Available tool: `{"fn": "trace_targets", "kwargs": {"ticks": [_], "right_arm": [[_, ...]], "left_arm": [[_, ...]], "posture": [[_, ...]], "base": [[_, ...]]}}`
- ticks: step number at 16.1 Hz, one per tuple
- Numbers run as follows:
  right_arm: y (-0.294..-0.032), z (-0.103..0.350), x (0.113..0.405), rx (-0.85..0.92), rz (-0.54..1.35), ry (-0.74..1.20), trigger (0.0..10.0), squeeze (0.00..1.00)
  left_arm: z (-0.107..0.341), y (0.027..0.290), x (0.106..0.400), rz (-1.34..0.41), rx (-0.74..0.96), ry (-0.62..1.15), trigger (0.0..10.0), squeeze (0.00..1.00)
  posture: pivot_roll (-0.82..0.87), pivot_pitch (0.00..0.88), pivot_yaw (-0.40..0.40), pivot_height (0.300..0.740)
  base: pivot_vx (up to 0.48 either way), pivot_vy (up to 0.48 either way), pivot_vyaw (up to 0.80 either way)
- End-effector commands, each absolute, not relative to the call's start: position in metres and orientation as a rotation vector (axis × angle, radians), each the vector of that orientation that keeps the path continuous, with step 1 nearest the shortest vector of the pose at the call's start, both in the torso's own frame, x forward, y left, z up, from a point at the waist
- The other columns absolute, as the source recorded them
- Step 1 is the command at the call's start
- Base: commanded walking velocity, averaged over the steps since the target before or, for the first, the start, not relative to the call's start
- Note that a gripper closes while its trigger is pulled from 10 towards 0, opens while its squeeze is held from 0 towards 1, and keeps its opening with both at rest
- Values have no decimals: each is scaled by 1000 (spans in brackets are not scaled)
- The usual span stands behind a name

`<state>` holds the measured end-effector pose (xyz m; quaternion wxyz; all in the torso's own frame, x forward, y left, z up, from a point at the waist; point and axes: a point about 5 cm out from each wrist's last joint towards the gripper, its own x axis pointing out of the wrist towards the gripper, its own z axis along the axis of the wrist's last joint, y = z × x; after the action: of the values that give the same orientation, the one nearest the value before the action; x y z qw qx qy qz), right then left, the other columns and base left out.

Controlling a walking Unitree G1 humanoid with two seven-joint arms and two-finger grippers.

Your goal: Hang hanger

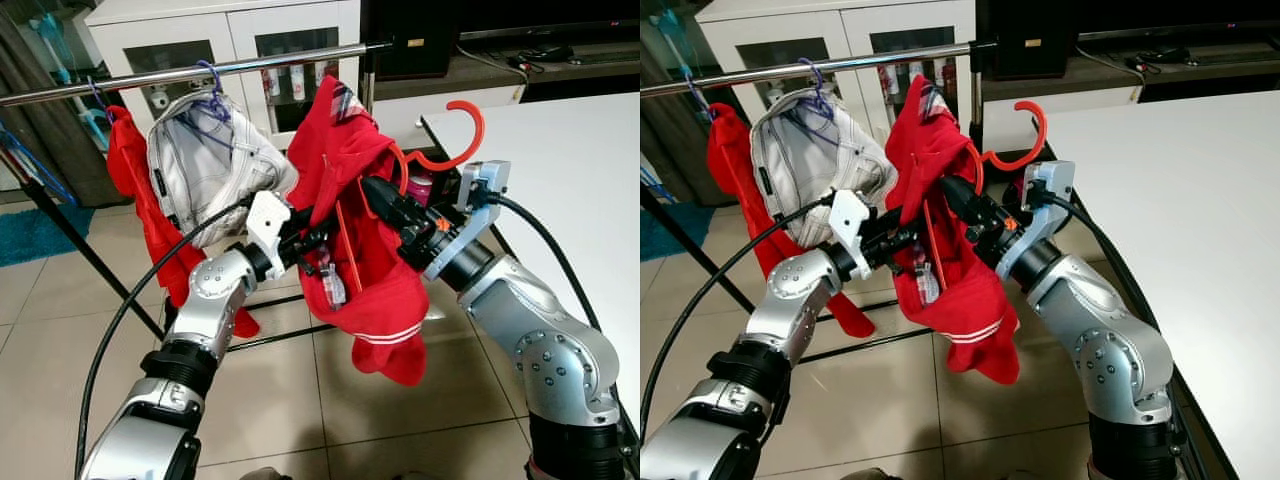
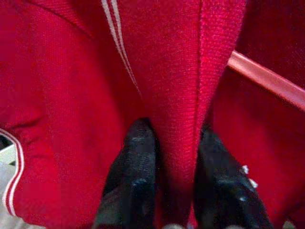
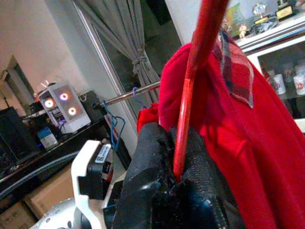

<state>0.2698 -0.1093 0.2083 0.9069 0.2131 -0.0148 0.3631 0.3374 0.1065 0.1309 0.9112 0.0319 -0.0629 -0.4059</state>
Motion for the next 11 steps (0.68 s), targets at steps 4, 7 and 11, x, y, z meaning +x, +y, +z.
{"fn": "trace_targets", "kwargs": {"ticks": [4,7,11], "right_arm": [[-106,219,267,435,774,-92,10000,0],[-104,219,268,436,767,-96,10000,0],[-107,215,263,439,750,-86,10000,0]], "left_arm": [[133,116,339,-823,69,-136,0,0],[133,126,337,-800,84,-132,0,0],[136,132,326,-763,118,-124,0,0]], "posture": [[-95,0,119,740],[-87,0,138,740],[-73,0,117,740]], "base": [[0,0,0],[0,0,0],[0,0,0]]}}
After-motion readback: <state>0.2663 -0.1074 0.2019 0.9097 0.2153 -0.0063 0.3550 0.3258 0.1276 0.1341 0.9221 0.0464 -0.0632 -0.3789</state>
